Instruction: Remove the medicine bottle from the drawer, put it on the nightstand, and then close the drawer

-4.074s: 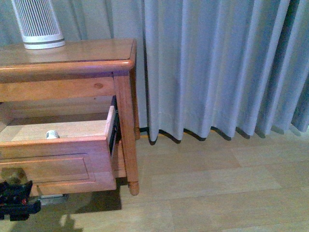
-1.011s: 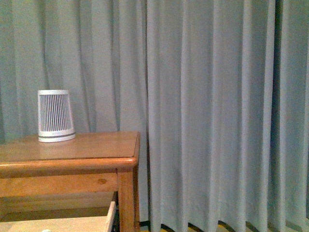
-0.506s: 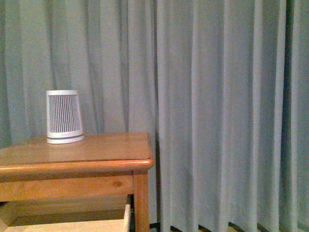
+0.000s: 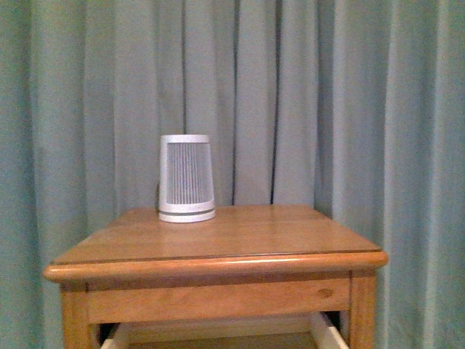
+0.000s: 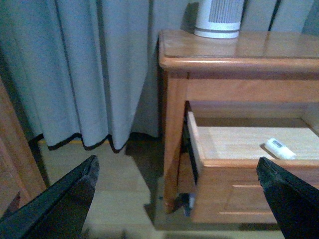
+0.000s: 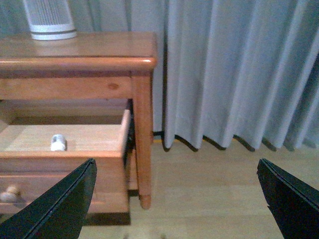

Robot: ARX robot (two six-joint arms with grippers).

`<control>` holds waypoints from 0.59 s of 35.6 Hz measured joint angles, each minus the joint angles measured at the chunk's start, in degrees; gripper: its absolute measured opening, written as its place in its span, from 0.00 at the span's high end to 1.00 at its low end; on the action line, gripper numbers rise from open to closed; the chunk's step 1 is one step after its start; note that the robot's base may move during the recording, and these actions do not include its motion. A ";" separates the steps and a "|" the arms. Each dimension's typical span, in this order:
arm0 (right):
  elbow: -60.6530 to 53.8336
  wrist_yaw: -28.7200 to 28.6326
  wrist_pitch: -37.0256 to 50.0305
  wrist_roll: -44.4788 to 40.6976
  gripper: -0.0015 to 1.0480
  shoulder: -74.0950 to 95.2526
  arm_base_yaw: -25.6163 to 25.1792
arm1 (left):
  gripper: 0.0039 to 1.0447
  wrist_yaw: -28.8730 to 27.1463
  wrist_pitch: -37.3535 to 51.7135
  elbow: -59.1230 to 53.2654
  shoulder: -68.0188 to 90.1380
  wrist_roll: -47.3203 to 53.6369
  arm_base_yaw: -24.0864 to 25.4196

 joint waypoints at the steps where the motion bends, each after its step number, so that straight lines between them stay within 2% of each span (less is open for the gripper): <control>1: 0.00 -0.24 -0.02 -0.02 0.07 -0.02 -0.04 | 0.06 -0.24 -0.02 -0.04 0.00 -0.02 -0.07; 9: 0.00 -0.48 -0.02 -0.02 0.07 -0.02 -0.04 | 0.06 -0.31 -0.13 -0.09 -0.07 -0.04 -0.09; 10: 0.04 1.49 -0.20 0.33 0.07 0.44 0.81 | 0.06 -0.24 -0.13 -0.09 -0.07 -0.04 -0.09; 12: 0.46 13.60 1.38 1.64 0.07 4.68 4.96 | 0.06 -0.04 -0.13 -0.09 -0.07 -0.02 -0.11; 14: 2.34 20.31 5.64 2.89 0.07 12.70 7.87 | 0.06 -0.04 -0.13 -0.09 -0.07 -0.02 -0.11; 19: 11.23 21.84 12.87 5.11 0.07 31.36 10.67 | 0.06 -0.02 -0.13 -0.09 -0.07 -0.02 -0.11; 21: 15.15 21.29 13.09 5.95 0.07 37.53 11.52 | 0.06 -0.07 -0.13 -0.09 -0.07 -0.02 -0.11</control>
